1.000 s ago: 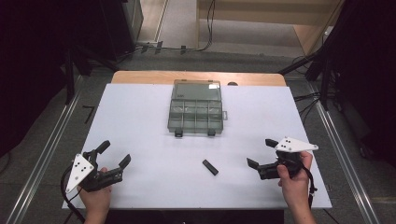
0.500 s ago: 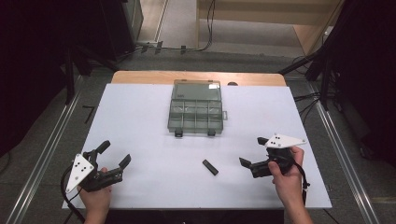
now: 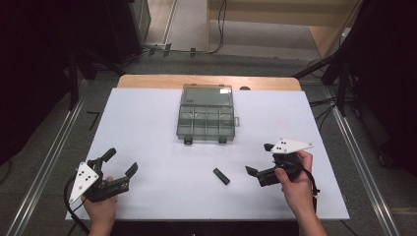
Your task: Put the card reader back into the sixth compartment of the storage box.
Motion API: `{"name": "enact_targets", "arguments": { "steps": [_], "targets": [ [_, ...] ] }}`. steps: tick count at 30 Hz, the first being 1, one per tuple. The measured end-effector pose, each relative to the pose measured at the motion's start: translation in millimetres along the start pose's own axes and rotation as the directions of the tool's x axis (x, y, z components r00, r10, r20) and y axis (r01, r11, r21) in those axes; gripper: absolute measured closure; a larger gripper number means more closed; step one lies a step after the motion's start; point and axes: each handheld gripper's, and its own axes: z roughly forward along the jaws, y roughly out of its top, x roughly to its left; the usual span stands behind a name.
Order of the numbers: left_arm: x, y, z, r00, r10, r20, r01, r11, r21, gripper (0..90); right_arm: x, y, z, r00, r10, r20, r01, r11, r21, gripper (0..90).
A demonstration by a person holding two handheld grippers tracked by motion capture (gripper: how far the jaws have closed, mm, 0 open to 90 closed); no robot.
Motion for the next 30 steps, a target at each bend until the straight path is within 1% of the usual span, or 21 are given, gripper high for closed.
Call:
{"name": "enact_targets", "arguments": {
  "steps": [8,18,21,23,25,30],
  "targets": [
    [0.1,0.0,0.0,1.0000,-0.001,0.000,0.001,1.0000,-0.002,13.2,5.1,6.0,7.7,0.9997,-0.015,-0.020,0.016,0.999,0.030,0.0],
    [0.2,0.1,-0.1,1.0000,0.000,0.000,0.000,1.0000,-0.003,13.2,10.3,10.1,16.3,0.9989,-0.020,-0.042,0.022,0.998,0.057,0.0],
    [0.2,0.2,-0.1,1.0000,0.000,0.001,0.000,1.0000,-0.002,13.2,12.6,11.7,19.8,0.9982,-0.026,-0.055,0.029,0.997,0.069,0.0],
    [0.2,0.2,-0.1,1.0000,0.001,0.000,-0.001,1.0000,-0.002,13.2,13.3,12.1,20.6,0.9983,-0.026,-0.053,0.030,0.997,0.075,0.0],
    [0.2,0.2,-0.2,1.0000,0.001,0.000,-0.001,1.0000,-0.002,13.2,14.4,12.9,23.1,0.9977,-0.034,-0.060,0.038,0.996,0.083,0.0],
    [0.3,0.3,-0.3,1.0000,0.001,0.001,-0.001,1.0000,-0.002,13.2,16.6,13.9,26.2,0.9974,-0.030,-0.066,0.036,0.995,0.097,0.0]
  ]
}}
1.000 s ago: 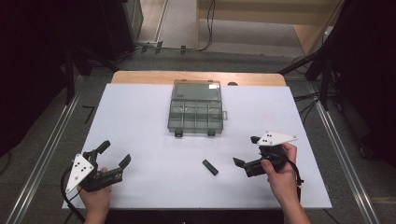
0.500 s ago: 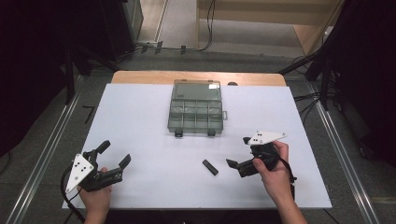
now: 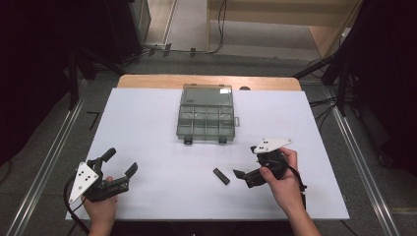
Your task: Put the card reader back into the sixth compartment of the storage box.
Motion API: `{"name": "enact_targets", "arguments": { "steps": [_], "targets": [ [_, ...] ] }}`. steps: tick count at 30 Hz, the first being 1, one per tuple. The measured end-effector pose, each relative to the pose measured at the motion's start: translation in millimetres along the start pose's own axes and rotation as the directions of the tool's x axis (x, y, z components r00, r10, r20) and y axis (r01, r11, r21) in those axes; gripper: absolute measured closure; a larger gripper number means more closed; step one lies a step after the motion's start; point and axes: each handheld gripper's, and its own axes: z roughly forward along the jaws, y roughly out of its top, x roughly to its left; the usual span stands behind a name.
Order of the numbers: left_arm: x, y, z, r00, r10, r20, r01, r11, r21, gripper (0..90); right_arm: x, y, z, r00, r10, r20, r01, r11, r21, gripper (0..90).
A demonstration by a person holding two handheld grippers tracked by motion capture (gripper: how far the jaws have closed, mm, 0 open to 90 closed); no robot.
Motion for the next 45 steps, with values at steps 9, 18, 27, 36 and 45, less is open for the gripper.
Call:
{"name": "enact_targets", "arguments": {
  "steps": [9,18,27,36,45],
  "targets": [
    [0.1,0.1,-0.1,1.0000,0.001,0.001,-0.001,1.0000,0.000,13.2,4.4,3.0,7.7,0.9998,-0.013,-0.012,0.014,0.999,0.029,0.0],
    [0.1,0.2,-0.1,1.0000,0.001,0.001,-0.001,1.0000,-0.001,13.2,8.6,5.2,15.8,0.9996,-0.009,-0.028,0.011,0.998,0.060,0.0],
    [0.2,0.2,-0.1,1.0000,0.001,0.001,-0.001,1.0000,-0.002,13.2,12.1,6.3,25.3,0.9986,-0.012,-0.052,0.017,0.995,0.094,0.0],
    [0.2,0.2,-0.1,1.0000,0.001,0.002,-0.001,1.0000,-0.002,13.2,16.9,7.2,34.2,0.9982,-0.016,-0.058,0.024,0.992,0.128,0.0],
    [0.2,0.2,-0.2,1.0000,0.000,0.002,0.001,1.0000,-0.004,13.2,20.6,8.9,39.0,0.9991,-0.004,-0.043,0.009,0.992,0.128,14.2]
  ]
}}
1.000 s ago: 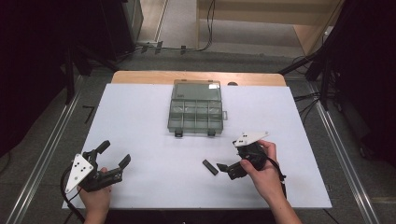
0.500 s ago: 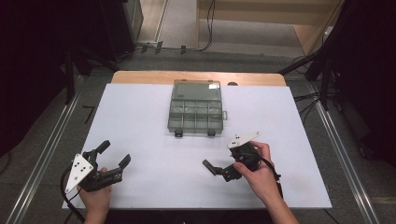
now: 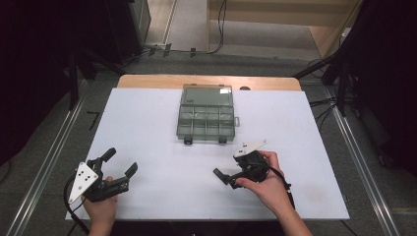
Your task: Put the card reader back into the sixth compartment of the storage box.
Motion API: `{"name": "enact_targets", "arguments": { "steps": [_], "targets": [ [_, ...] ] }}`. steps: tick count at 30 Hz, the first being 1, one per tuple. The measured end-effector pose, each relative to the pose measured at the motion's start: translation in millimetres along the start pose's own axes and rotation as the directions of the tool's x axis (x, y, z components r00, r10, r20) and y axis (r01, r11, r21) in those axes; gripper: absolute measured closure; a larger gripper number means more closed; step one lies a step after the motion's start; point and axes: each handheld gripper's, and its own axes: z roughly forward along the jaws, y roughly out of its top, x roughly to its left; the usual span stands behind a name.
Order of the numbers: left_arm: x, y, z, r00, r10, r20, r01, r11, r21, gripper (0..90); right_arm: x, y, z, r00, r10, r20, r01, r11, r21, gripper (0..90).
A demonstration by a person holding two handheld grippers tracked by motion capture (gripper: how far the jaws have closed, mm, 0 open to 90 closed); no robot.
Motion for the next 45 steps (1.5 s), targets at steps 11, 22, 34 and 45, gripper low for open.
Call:
{"name": "enact_targets", "arguments": {
  "steps": [11,22,34,45],
  "targets": [
    [0.2,0.1,-0.1,1.0000,-0.002,-0.001,0.002,1.0000,-0.002,13.2,4.1,1.9,11.1,0.9998,-0.012,0.015,0.011,0.999,0.045,26.9],
    [0.3,0.2,-0.3,1.0000,-0.002,0.001,0.002,1.0000,-0.004,13.2,5.6,2.5,20.7,0.9994,0.002,0.034,-0.004,0.997,0.079,44.0],
    [0.3,0.2,-0.3,1.0000,-0.003,0.000,0.003,1.0000,-0.006,13.2,9.8,2.1,30.5,0.9996,-0.003,0.028,-0.001,0.992,0.123,52.5],
    [0.4,0.3,-0.4,1.0000,-0.003,0.001,0.003,1.0000,-0.006,13.1,11.6,0.6,37.2,0.9992,-0.003,0.040,-0.003,0.989,0.151,59.6]
  ]
}}
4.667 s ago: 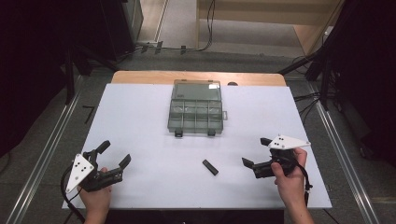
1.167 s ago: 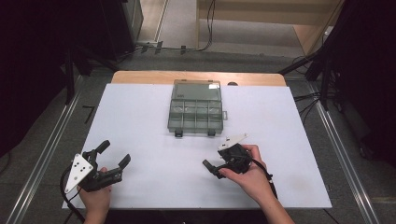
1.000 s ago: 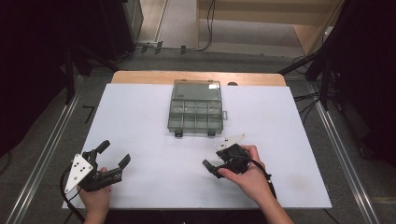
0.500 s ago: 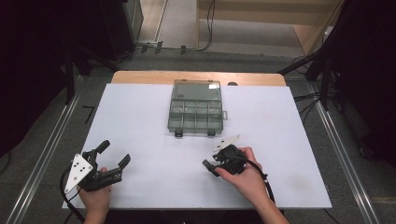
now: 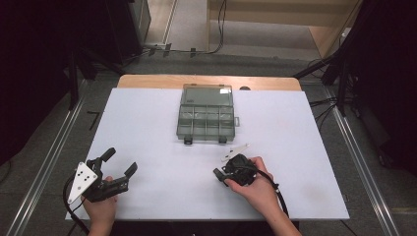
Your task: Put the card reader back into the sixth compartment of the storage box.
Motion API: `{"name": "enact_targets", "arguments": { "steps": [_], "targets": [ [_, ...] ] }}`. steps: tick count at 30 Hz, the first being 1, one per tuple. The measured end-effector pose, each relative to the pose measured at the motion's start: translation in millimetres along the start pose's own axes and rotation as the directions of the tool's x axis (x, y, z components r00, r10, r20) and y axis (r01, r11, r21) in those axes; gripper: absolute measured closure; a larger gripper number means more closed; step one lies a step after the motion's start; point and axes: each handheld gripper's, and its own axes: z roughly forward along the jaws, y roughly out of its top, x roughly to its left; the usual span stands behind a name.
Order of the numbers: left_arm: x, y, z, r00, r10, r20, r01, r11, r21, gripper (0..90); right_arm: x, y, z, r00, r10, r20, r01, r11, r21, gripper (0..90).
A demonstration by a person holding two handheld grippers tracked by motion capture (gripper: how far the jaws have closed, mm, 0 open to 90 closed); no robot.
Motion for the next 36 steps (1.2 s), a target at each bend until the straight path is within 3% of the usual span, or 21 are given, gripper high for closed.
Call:
{"name": "enact_targets", "arguments": {
  "steps": [24,36],
  "targets": [
    [0.0,-0.1,0.1,1.0000,-0.004,0.000,0.004,1.0000,-0.001,13.2,6.7,1.8,3.9,0.9976,-0.022,0.066,0.020,0.999,0.029,71.0],
    [0.1,-0.2,0.3,1.0000,-0.005,0.000,0.005,1.0000,-0.001,13.2,2.1,2.0,0.3,0.9992,-0.007,0.041,0.006,1.000,0.019,71.0]
  ]
}}
